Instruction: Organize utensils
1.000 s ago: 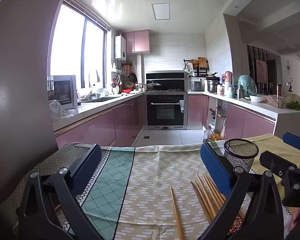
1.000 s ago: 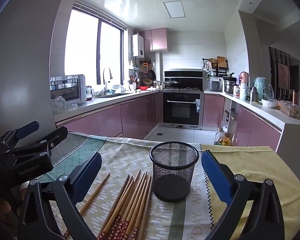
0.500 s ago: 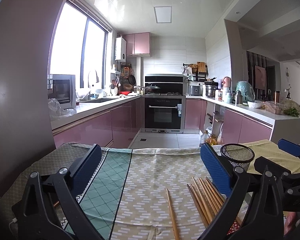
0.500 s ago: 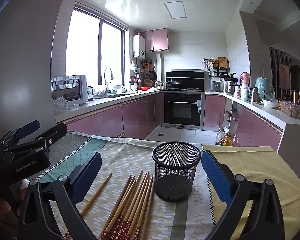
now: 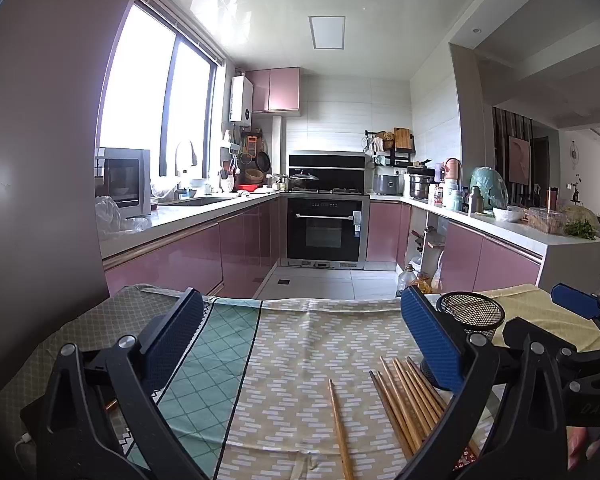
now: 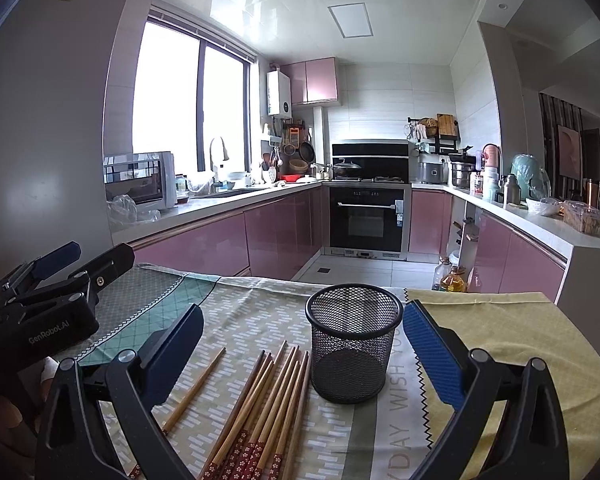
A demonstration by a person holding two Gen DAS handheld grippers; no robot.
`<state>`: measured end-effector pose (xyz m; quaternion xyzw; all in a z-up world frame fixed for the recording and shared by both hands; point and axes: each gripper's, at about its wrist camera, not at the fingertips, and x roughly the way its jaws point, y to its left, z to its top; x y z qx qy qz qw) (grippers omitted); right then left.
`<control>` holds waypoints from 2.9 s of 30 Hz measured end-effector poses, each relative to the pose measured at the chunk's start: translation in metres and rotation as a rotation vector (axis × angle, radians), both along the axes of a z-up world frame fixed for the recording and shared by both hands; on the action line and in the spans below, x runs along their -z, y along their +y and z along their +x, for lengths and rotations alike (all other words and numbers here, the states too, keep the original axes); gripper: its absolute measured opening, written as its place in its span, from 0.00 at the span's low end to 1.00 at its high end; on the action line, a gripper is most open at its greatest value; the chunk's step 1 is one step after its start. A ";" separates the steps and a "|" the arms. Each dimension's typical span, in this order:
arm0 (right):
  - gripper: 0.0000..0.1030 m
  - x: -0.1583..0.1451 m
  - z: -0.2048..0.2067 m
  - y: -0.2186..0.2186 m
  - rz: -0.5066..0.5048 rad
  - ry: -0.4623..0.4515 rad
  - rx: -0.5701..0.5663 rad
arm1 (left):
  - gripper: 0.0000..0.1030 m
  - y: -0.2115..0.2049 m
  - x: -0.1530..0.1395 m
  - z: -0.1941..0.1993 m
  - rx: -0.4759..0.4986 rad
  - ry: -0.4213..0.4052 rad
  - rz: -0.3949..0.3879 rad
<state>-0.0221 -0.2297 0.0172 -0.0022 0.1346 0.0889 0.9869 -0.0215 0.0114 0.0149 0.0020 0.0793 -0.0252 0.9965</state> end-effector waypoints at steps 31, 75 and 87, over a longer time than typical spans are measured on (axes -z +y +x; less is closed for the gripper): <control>0.94 0.004 0.002 0.002 0.012 0.012 -0.007 | 0.95 -0.002 0.002 -0.001 0.002 0.014 -0.005; 0.37 0.079 0.071 0.004 -0.113 0.561 -0.124 | 0.58 -0.005 0.093 0.082 0.236 0.650 0.006; 0.25 0.088 0.095 0.012 -0.122 0.619 -0.133 | 0.40 -0.030 0.106 0.102 0.279 0.750 0.025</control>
